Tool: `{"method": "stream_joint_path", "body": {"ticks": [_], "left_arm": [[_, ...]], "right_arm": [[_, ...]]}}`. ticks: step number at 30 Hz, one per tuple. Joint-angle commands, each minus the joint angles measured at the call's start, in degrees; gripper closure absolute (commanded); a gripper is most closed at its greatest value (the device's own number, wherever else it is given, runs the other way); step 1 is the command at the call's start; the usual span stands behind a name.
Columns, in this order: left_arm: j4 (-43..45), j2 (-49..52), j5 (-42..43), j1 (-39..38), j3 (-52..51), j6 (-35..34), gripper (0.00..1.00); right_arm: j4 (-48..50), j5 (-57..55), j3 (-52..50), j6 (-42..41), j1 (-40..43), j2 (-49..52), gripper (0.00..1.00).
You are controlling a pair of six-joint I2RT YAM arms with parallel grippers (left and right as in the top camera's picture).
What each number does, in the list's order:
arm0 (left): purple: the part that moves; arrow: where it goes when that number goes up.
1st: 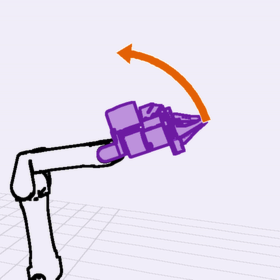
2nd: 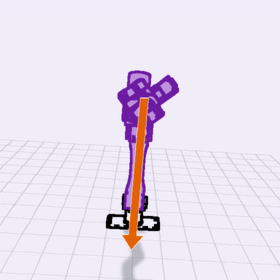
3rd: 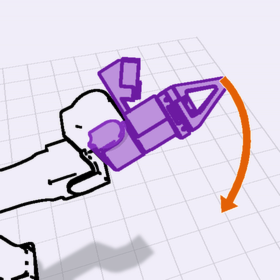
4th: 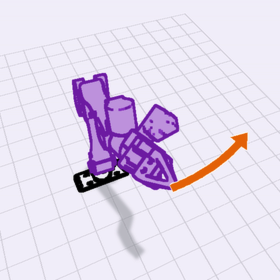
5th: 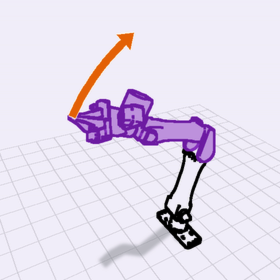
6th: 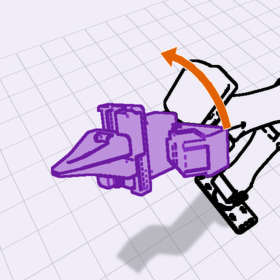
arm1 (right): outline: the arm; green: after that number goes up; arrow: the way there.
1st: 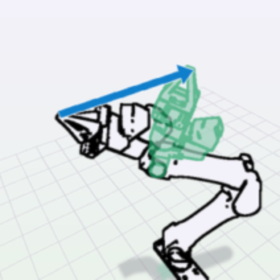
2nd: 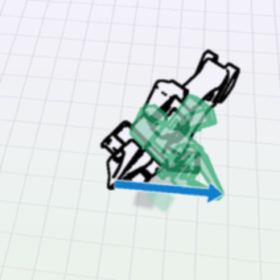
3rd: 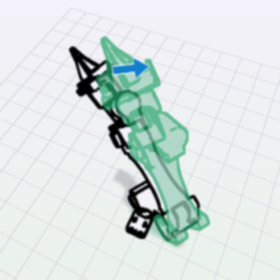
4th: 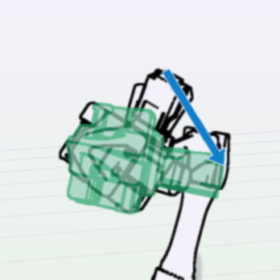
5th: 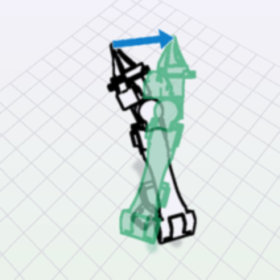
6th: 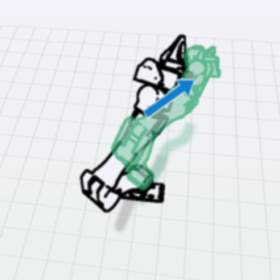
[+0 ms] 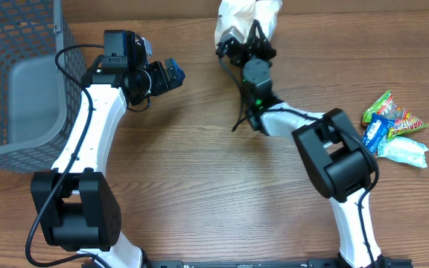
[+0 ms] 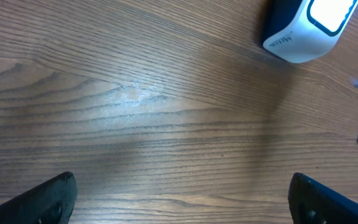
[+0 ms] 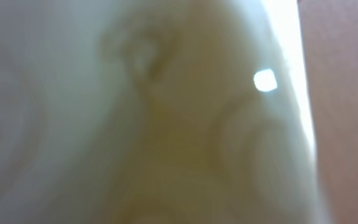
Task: Scan the item barcode
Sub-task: 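Hold the pastry bag label up at the scanner with the right gripper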
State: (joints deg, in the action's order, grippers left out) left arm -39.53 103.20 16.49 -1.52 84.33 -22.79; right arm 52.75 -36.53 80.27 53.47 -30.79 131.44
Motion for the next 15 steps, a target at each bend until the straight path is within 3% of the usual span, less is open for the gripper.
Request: {"method": "stream_joint_path", "body": {"ticks": [1, 5, 15], "left_arm": [[-0.11, -0.11, -0.57, -0.37, -0.24, 0.07, 0.00], [-0.11, -0.11, -0.57, -0.37, -0.24, 0.04, 0.00], [-0.11, -0.11, -0.57, -0.37, -0.24, 0.04, 0.00]], "right_arm": [[-0.24, -11.13, 1.84, -1.90, -2.97, -0.50, 0.96], [-8.94, -11.82, 1.81, -6.32, -4.22, -3.10, 0.96], [-46.03, 0.42, 1.81, -35.12, -0.09, -24.87, 0.96]]}}
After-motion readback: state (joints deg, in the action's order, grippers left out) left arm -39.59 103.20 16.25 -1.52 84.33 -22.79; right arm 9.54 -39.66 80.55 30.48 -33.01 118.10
